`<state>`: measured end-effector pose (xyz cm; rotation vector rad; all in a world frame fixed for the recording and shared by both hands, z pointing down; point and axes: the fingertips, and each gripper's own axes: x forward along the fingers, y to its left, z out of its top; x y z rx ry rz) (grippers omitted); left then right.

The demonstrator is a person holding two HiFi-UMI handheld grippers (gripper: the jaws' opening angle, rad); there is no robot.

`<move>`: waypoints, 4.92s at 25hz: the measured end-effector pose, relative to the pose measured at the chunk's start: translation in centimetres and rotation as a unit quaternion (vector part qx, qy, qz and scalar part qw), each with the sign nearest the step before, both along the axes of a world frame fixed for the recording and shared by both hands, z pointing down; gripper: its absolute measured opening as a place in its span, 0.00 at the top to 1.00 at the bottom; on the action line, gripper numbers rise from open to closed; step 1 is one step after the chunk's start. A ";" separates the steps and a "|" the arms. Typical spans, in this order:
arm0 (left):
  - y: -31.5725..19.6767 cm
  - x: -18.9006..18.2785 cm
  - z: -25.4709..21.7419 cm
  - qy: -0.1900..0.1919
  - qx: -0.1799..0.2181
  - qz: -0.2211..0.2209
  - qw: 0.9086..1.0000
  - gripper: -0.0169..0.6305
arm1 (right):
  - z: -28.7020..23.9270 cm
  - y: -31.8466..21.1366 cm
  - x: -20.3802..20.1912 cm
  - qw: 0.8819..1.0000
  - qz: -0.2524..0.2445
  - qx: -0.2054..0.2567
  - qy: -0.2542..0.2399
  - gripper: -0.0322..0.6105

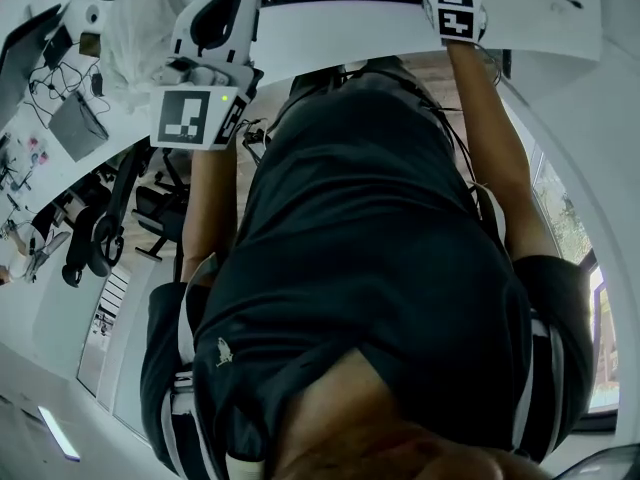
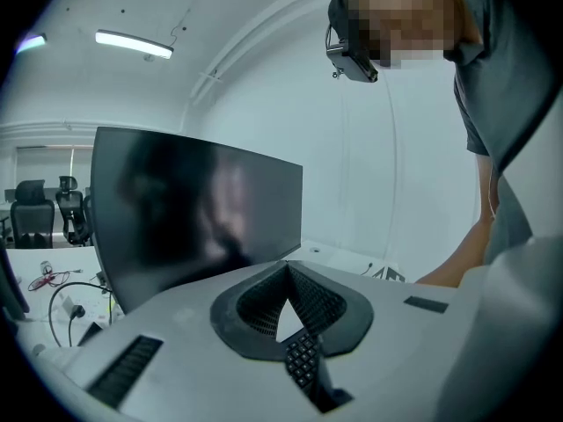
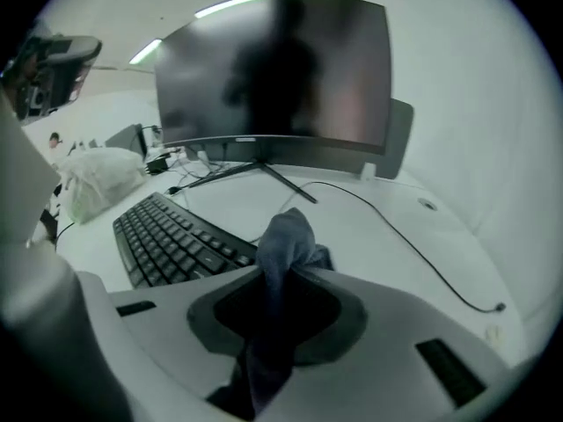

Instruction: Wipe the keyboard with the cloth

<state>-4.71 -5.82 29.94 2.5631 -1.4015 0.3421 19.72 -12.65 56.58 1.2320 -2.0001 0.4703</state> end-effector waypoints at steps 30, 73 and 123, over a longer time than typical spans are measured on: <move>0.6 -1.8 0.9 0.002 -0.006 0.003 1.000 0.97 | 0.5 1.6 -4.6 1.000 -0.023 0.011 0.012 0.85; -0.1 -6.6 1.9 0.038 -0.015 -0.008 0.999 0.97 | 0.1 7.0 -8.8 0.998 -0.060 -0.021 0.016 0.86; 1.8 -9.2 0.8 0.032 -0.005 0.007 0.999 0.97 | 1.1 8.8 -19.2 0.986 -0.167 0.002 0.021 0.89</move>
